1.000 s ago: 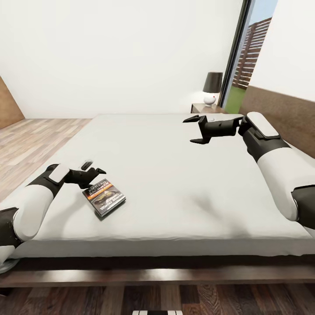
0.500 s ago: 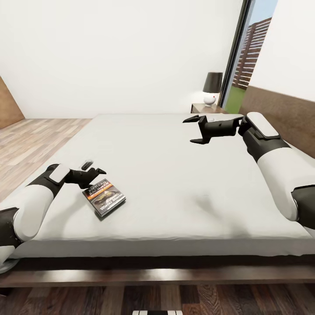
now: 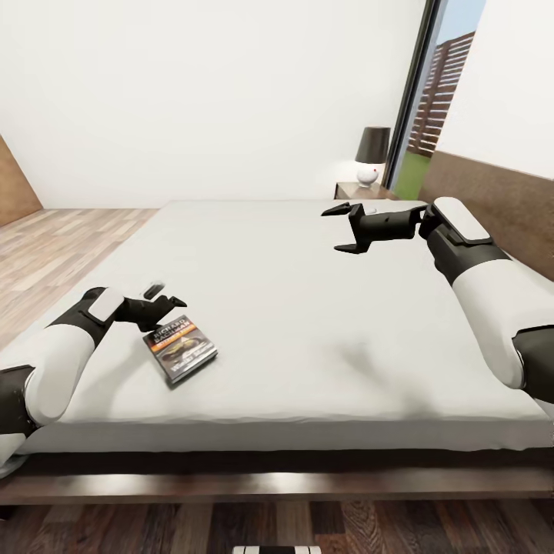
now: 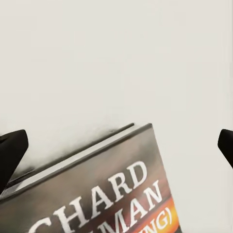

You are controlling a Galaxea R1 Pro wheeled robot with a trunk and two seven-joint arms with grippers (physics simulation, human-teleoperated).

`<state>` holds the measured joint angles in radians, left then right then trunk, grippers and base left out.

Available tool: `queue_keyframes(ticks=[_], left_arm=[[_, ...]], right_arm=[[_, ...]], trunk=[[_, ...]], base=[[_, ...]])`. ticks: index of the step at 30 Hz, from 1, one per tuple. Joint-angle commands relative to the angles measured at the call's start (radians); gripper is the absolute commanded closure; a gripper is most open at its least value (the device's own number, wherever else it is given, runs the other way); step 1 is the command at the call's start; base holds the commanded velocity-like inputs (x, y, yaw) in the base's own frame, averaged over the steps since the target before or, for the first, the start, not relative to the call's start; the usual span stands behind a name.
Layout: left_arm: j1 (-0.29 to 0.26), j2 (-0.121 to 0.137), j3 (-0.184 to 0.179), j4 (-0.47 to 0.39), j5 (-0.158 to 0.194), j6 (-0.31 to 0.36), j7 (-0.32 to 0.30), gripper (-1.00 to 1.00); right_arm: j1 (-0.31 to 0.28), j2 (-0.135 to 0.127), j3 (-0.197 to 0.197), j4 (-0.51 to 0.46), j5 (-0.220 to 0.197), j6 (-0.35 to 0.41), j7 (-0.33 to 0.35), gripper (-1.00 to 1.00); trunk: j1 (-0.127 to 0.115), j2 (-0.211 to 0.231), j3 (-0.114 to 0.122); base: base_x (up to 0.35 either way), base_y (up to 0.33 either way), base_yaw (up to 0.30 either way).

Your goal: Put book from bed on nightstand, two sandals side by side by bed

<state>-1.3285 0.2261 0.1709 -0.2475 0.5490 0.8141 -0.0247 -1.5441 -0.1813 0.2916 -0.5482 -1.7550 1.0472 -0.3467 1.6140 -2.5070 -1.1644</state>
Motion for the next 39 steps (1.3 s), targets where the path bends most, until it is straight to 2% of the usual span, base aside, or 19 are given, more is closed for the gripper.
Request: queue_keyframes(ticks=[1, 24, 39], left_arm=[[0.000, -0.001, 0.005, 0.008, 0.000, 0.008, 0.002, -1.00], [0.000, -0.001, 0.003, 0.008, 0.000, 0.008, 0.002, -1.00], [0.000, 0.001, 0.002, 0.008, 0.000, 0.008, 0.002, -1.00]], right_arm=[[-0.001, -0.001, 0.005, -0.001, -0.008, 0.000, -0.006, -1.00], [-0.001, -0.001, 0.006, -0.001, -0.008, 0.000, -0.007, -1.00], [-0.001, 0.004, 0.006, -0.001, -0.006, 0.000, -0.009, -1.00]], trunk=[[0.000, 0.000, -0.001], [0.000, 0.000, -0.001], [0.000, 0.000, -0.001]], base=[[0.000, -0.110, 0.000], [0.000, -0.108, 0.000], [0.000, -0.022, 0.000]])
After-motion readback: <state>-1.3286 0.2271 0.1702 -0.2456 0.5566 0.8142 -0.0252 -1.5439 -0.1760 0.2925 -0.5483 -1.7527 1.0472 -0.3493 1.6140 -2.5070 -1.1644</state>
